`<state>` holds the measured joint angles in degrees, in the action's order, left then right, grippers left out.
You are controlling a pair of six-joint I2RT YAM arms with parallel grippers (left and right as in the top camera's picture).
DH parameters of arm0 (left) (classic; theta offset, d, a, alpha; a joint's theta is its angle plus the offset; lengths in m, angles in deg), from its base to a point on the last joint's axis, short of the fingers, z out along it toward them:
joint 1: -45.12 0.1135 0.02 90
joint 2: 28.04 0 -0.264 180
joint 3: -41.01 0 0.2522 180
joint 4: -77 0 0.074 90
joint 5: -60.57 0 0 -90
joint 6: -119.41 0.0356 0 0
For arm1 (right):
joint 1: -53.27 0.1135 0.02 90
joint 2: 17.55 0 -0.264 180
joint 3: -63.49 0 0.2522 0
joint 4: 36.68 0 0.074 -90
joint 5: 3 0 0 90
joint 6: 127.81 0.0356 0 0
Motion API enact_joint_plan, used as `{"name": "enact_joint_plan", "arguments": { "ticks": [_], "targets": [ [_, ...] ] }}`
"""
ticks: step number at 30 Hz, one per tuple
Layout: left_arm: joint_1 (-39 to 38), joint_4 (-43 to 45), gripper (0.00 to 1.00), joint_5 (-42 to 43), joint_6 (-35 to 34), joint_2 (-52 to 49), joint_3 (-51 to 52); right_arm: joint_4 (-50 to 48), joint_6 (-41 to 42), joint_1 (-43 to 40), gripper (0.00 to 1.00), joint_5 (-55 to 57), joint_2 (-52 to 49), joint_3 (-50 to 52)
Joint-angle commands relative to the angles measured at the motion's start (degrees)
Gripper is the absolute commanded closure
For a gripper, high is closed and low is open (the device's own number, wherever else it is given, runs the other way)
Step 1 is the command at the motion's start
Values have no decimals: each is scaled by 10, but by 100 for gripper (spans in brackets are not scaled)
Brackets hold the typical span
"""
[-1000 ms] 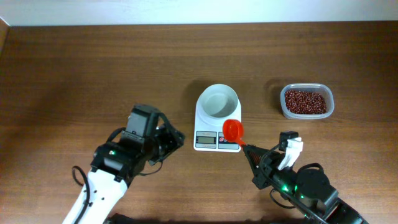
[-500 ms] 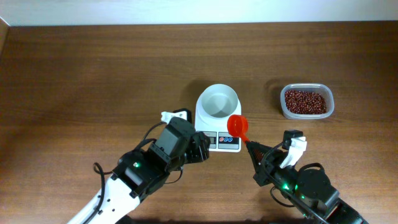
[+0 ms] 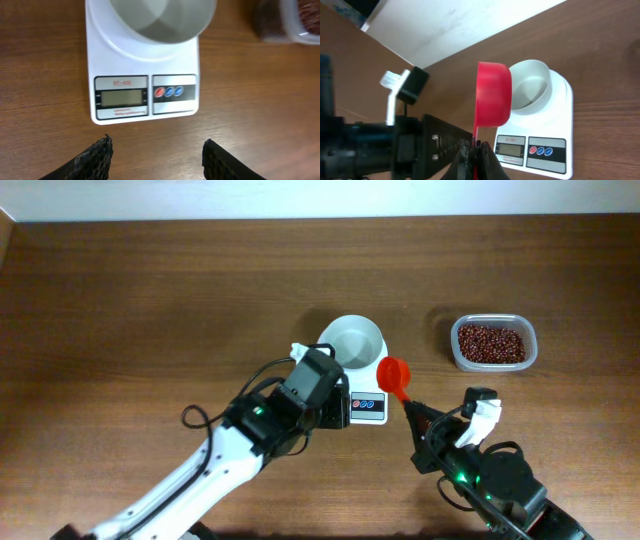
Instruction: Scoop and weigh 50g on scale
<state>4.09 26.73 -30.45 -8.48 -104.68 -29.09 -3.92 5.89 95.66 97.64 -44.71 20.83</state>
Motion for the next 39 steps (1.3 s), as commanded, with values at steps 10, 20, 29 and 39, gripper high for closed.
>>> {"name": "enact_joint_plan", "arguments": {
  "ticks": [10,20,29,39],
  "targets": [
    [-2,56,100,-43,15,-72,-11,22,-4,2,96,142,5,-30],
    [-34,100,100,-52,15,-130,-11,27,-4,2,96,176,5,-29],
    [-81,139,100,-126,13,-177,-11,32,-4,2,96,180,5,-29],
    [-82,176,100,-123,-26,-215,-11,32,-4,2,96,184,5,-29]
  ]
}}
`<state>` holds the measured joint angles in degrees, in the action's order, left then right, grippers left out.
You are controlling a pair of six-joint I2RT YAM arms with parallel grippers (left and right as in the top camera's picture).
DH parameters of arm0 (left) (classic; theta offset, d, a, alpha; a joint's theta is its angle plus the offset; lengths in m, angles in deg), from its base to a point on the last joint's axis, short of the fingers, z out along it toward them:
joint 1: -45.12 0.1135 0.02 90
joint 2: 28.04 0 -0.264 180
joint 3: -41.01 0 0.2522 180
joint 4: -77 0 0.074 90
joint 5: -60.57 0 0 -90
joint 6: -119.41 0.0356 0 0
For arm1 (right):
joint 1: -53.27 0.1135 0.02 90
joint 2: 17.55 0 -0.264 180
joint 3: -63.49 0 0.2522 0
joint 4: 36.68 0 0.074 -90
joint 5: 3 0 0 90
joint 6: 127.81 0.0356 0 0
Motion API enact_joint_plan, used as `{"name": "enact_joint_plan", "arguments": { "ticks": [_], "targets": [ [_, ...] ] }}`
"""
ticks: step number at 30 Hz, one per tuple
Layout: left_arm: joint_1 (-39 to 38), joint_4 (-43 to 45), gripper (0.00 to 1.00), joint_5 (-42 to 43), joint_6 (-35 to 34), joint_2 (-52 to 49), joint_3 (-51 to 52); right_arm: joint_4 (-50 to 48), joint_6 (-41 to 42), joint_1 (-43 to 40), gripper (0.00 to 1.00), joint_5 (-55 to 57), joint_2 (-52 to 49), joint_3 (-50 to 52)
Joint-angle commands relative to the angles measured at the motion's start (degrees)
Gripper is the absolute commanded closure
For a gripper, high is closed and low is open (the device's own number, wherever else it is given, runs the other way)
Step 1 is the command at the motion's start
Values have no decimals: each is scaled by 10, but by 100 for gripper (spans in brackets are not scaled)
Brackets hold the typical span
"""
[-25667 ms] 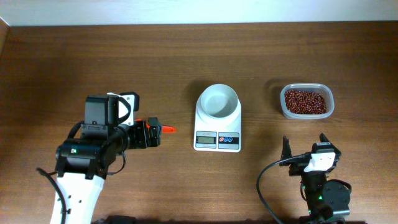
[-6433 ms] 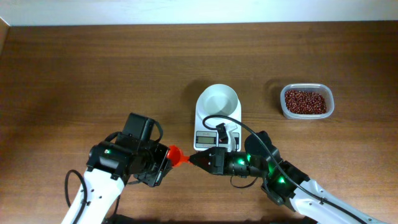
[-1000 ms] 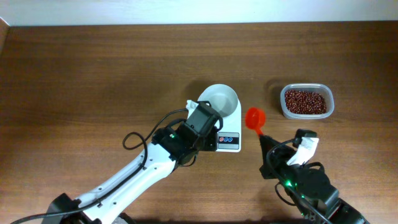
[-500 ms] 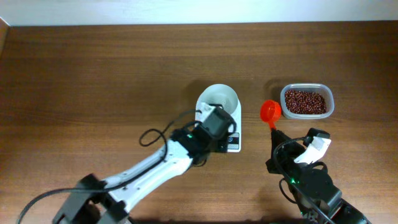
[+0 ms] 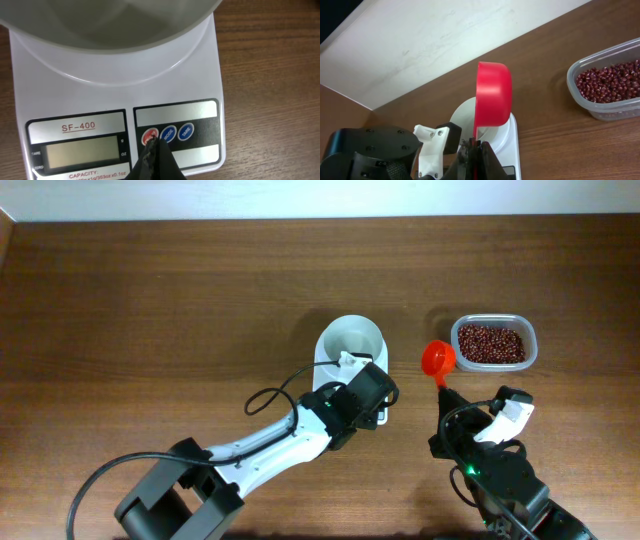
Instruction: Scoop and weigh 50g on scale
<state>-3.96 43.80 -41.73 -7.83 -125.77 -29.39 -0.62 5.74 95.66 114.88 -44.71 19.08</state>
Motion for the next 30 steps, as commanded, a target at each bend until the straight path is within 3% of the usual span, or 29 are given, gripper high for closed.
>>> {"name": "enact_joint_plan", "arguments": {
  "ticks": [1,4,30],
  "targets": [
    [-2,3,100,-10,-61,-5,-8,-1,-3,2,96,11,5,-12],
    [-4,0,100,-10,-93,-8,-8,-1,-3,2,96,11,5,-12],
    [-4,18,100,-10,-129,-47,-8,-1,-3,2,96,11,5,-12]
  ]
}}
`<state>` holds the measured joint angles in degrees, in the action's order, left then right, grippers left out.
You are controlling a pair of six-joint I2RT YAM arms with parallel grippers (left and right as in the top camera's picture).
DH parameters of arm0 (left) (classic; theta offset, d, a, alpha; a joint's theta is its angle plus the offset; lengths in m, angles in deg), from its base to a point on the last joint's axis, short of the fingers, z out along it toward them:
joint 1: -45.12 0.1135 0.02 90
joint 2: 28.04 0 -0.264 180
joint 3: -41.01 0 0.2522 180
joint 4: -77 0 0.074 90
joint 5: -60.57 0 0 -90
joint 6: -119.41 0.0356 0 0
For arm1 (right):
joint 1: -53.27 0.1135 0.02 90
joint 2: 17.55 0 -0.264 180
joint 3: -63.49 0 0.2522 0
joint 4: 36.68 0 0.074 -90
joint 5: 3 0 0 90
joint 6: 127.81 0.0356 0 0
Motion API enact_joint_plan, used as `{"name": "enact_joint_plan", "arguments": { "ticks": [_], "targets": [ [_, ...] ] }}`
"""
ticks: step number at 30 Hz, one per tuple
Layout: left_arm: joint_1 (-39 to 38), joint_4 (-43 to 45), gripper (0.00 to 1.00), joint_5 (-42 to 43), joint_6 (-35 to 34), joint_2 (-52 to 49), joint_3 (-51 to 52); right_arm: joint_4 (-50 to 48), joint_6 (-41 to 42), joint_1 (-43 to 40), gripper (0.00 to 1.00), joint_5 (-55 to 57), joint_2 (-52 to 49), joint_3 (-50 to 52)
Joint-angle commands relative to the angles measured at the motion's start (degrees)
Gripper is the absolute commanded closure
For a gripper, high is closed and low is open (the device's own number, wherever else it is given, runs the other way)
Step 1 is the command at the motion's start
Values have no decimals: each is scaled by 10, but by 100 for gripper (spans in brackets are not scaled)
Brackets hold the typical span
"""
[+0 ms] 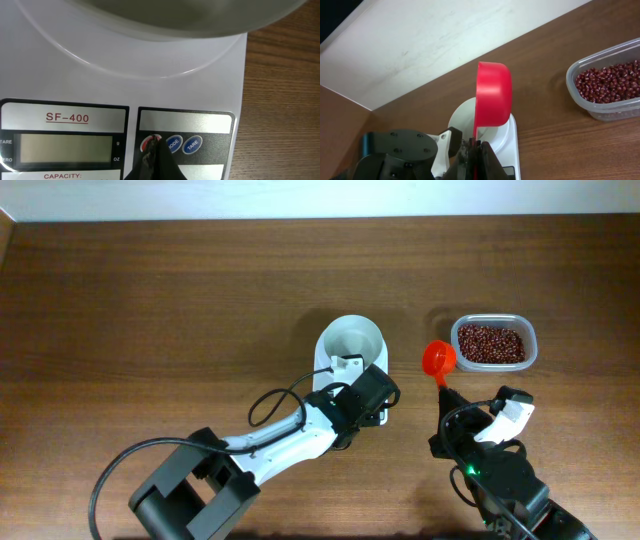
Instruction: Scoop and weigh 50g on scale
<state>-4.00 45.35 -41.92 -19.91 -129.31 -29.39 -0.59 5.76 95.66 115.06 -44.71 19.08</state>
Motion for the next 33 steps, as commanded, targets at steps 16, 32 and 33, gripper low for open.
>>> {"name": "enact_joint_plan", "arguments": {
  "ticks": [16,32,33],
  "targets": [
    [-4,5,100,-9,-19,-26,-8,-2,-3,2,96,9,5,-12],
    [-3,-41,100,-10,-25,24,-11,0,-3,2,96,9,5,-12],
    [-3,-54,100,-4,-24,44,-11,0,-3,2,96,9,5,-12]
  ]
}}
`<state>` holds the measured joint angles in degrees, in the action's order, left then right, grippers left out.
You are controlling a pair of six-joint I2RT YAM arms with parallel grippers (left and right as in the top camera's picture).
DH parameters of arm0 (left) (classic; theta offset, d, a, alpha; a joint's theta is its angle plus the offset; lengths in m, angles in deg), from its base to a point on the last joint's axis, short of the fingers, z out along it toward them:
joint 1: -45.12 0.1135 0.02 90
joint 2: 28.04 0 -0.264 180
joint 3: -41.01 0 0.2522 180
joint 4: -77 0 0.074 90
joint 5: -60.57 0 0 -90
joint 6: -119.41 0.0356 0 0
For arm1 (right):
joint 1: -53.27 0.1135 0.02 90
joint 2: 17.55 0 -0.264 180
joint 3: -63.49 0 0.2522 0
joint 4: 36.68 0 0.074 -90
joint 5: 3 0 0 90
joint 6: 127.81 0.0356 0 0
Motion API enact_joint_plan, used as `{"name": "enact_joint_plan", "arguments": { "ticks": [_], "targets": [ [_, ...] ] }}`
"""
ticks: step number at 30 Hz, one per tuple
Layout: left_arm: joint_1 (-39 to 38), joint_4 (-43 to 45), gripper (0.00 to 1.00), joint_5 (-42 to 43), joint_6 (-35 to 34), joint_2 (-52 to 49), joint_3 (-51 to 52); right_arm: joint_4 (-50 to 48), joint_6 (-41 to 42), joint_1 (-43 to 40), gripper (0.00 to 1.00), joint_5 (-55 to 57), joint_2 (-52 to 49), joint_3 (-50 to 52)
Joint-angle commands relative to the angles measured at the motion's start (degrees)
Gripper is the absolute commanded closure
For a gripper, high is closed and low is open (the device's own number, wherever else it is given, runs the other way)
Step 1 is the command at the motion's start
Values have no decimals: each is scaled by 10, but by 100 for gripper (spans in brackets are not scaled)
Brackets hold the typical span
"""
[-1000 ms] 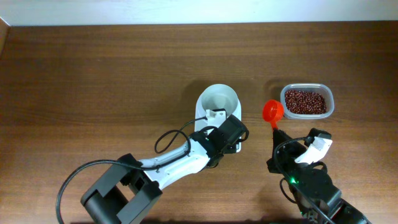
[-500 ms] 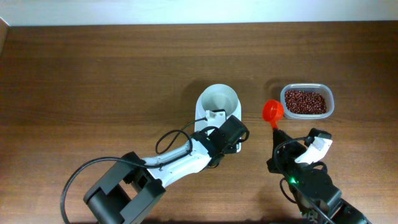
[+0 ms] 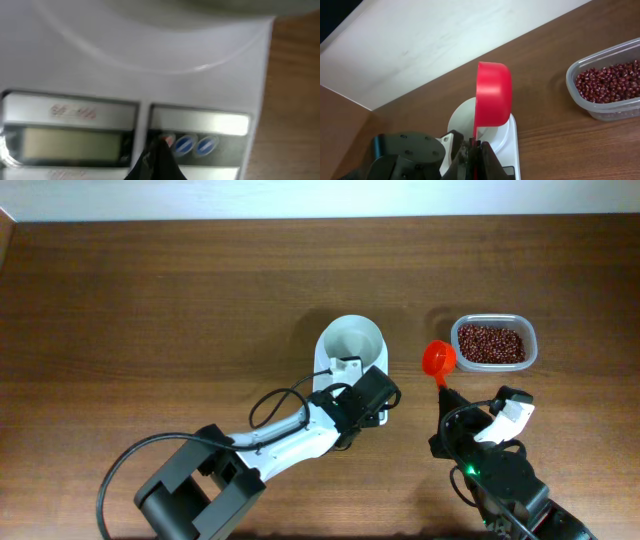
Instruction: Scoop and weigh 50g on scale
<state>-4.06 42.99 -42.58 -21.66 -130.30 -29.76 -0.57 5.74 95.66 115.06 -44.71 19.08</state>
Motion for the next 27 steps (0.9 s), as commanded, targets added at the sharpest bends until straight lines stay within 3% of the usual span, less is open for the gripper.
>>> {"name": "enact_joint_plan", "arguments": {
  "ticks": [1,6,9,11,13,22,24,26,27],
  "targets": [
    [-3,-45,100,3,-7,76,-7,0,-3,2,96,10,5,-12],
    [-3,-109,99,2,39,195,-7,-1,-3,2,96,14,5,-12],
    [-3,-135,89,-14,96,259,-7,-1,-3,2,96,27,5,-12],
    [-3,-146,88,-36,115,290,-7,-1,-3,2,96,33,5,-12],
    [-3,-154,100,-62,117,322,-7,-1,-3,2,96,54,5,-12],
    [-3,-153,100,-37,117,329,-7,-1,-3,2,96,89,4,-12],
    [-3,-150,97,-31,117,316,-7,0,-3,2,96,92,4,-12],
    [-3,-149,84,-27,117,302,-7,-1,-3,2,96,103,4,-12],
    [-3,-149,92,-27,117,295,-7,-1,-3,2,96,106,4,-12]
  ]
}}
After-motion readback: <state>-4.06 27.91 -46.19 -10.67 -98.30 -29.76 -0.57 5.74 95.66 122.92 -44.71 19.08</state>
